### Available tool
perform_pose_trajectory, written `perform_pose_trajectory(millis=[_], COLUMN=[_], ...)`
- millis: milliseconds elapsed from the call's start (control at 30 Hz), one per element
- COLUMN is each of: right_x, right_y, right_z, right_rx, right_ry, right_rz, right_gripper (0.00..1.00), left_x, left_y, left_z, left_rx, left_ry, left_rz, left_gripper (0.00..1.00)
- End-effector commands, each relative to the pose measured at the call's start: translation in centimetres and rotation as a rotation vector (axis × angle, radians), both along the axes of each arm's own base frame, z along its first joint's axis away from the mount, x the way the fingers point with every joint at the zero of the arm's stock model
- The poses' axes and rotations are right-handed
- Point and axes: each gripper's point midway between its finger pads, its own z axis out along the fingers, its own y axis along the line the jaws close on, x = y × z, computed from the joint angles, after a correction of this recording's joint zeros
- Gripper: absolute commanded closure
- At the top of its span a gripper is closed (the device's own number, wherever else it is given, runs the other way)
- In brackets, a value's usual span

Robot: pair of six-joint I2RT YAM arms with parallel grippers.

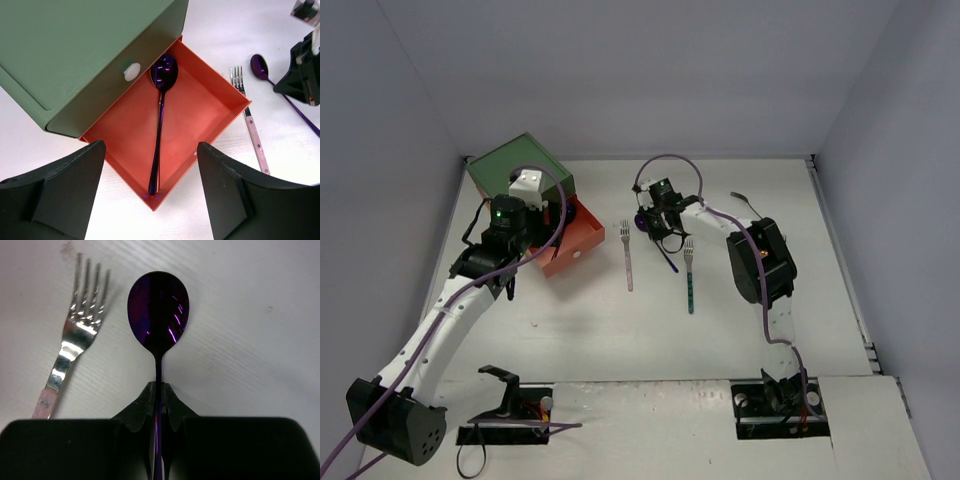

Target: Sort the eating utensils into containers

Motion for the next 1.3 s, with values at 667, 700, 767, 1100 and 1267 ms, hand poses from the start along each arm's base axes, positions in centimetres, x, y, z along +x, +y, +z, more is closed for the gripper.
perform_pose_trajectory(millis=[667,700,767,1100,1267], right_x=[-4.9,-5.6,-7.5,-11.6,-12.5], right_y=[0.7,0.7,0.6,-0.3,-0.6], right_z=[25.2,25.8,27.1,28.6,28.5], right_rx=[0.619,0.644,0.698,0.809,0.829], right_ry=[-0.199,-0.203,-0.215,-0.21,-0.203], right_rz=[-0.259,-0.254,-0.248,-0.248,-0.243], right_gripper=[1.0,1.0,1.0,1.0,1.0], left_x=[-4.8,-5.1,-5.8,-6.8,-6.3], left_y=[-15.2,-16.0,-17.8,-23.2,-24.7], left_z=[7.4,7.3,7.4,8.0,7.4], left_rx=[-0.421,-0.436,-0.47,-0.489,-0.47], left_ry=[-0.078,-0.071,-0.07,-0.08,-0.068], left_rz=[-0.302,-0.311,-0.335,-0.382,-0.366], left_gripper=[0.29,0.29,0.29,0.29,0.31])
